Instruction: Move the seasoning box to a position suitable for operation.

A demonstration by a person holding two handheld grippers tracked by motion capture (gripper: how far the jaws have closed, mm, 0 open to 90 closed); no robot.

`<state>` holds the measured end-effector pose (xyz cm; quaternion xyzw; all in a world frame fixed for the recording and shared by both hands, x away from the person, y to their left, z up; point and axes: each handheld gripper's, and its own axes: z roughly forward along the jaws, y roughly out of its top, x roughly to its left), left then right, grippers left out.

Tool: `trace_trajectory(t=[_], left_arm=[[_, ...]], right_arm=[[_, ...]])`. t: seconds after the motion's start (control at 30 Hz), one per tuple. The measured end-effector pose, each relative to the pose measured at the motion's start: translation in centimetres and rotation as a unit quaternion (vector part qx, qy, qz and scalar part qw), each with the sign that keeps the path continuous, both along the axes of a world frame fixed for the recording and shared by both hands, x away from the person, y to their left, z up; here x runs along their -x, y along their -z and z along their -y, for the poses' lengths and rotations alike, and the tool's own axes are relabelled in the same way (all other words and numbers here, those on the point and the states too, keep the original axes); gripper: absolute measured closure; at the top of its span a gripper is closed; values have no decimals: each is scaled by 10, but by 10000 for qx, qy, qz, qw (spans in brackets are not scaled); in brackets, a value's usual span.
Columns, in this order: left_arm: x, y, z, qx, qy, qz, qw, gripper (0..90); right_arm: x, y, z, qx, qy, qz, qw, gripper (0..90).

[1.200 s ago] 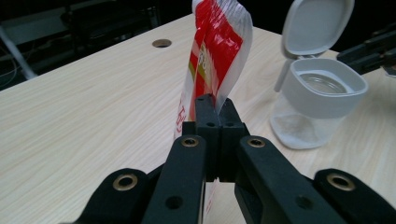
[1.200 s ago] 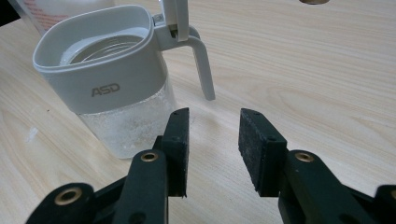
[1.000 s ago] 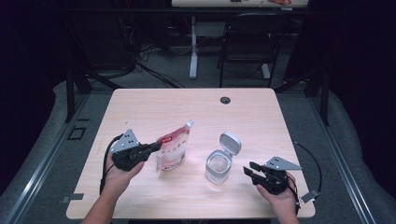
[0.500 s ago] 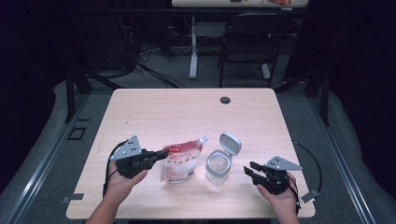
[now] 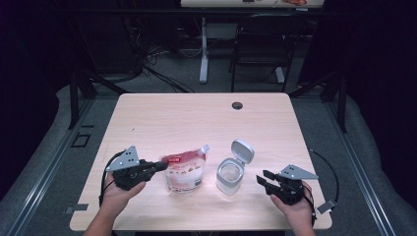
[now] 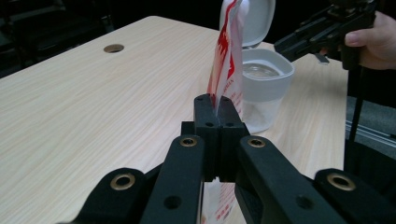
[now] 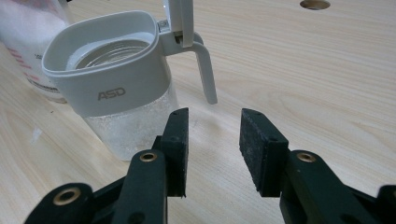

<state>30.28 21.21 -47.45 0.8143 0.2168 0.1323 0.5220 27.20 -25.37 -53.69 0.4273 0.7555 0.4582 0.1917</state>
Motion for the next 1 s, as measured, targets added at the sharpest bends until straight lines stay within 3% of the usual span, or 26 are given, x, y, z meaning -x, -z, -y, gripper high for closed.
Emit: trace_trajectory(t=[0.23,0.4,0.57,0.7,0.9,1.0], left_arm=[[-4,1,-7,71,-144,29,9999,851],[-2,4,-11,238,-167,-103,9995,751],[2,9,-15,250,-314,-223,9989,659],[5,15,-16,91,-401,-276,9988,614],[8,24,-24,81,-606,-359,9975,570],[11,27,-25,96,-657,-346,9972,560]], right_arm=[[0,-2,0,-22,-15,39,10000,629],[0,-4,0,53,-81,69,9999,633],[-1,-11,-2,-13,-266,173,9995,647],[-2,-23,1,-22,-379,213,9991,647],[-6,-39,4,-37,-304,408,9987,651],[-8,-51,3,0,-457,405,9981,677]])
